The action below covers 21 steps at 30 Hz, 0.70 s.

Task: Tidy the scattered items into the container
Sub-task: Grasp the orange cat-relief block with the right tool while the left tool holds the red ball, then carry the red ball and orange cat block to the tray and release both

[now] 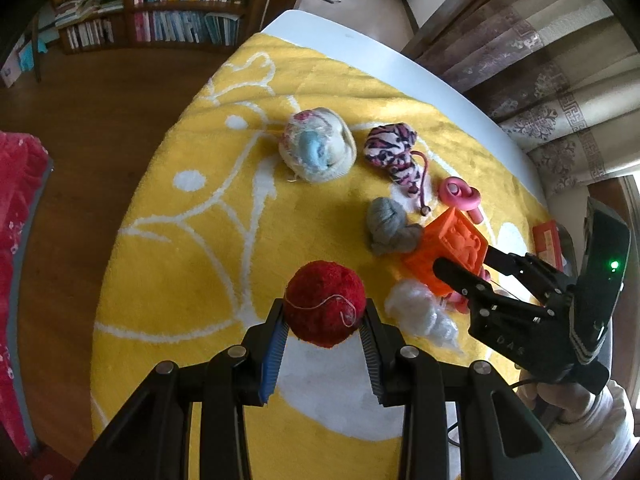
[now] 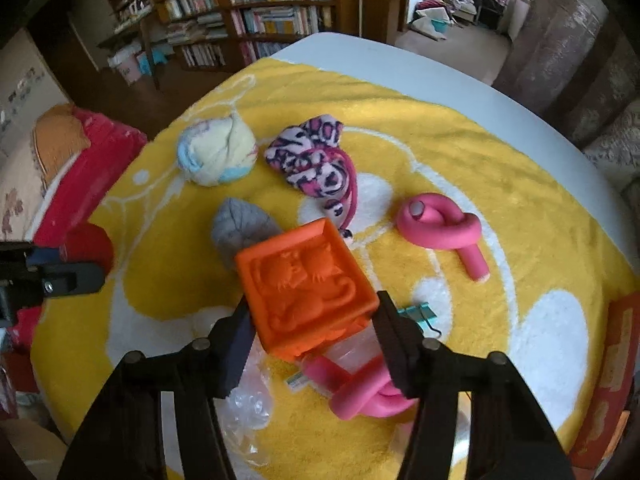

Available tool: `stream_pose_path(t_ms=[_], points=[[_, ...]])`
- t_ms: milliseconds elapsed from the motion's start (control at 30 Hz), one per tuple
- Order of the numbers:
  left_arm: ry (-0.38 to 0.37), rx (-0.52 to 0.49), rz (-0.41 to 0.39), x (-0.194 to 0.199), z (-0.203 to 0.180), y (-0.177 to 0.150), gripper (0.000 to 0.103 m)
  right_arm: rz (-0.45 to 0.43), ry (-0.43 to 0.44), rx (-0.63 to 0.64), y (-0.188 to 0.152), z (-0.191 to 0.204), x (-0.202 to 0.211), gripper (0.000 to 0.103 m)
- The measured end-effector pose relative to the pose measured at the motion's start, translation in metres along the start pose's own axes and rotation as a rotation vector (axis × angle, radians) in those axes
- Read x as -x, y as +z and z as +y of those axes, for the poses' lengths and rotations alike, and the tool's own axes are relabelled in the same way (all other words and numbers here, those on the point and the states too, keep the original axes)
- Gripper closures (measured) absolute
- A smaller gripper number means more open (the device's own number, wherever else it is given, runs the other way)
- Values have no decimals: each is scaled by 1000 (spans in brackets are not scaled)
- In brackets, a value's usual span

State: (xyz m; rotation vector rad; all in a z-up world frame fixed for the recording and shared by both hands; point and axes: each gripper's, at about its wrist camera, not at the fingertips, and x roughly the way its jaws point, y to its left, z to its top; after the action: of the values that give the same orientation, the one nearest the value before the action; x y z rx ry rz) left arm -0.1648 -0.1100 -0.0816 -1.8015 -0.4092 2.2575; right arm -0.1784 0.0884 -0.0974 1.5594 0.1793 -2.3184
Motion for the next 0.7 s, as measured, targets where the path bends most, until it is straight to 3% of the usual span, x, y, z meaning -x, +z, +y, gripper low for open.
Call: stream_pose_path(t_ms=[333, 700], points=[[-9, -41, -27, 10, -50, -7, 66, -151, 38, -192, -21, -61, 74, 44], [-60, -161, -35, 3, -149, -25, 66, -259, -58, -392, -85, -154, 150, 44]])
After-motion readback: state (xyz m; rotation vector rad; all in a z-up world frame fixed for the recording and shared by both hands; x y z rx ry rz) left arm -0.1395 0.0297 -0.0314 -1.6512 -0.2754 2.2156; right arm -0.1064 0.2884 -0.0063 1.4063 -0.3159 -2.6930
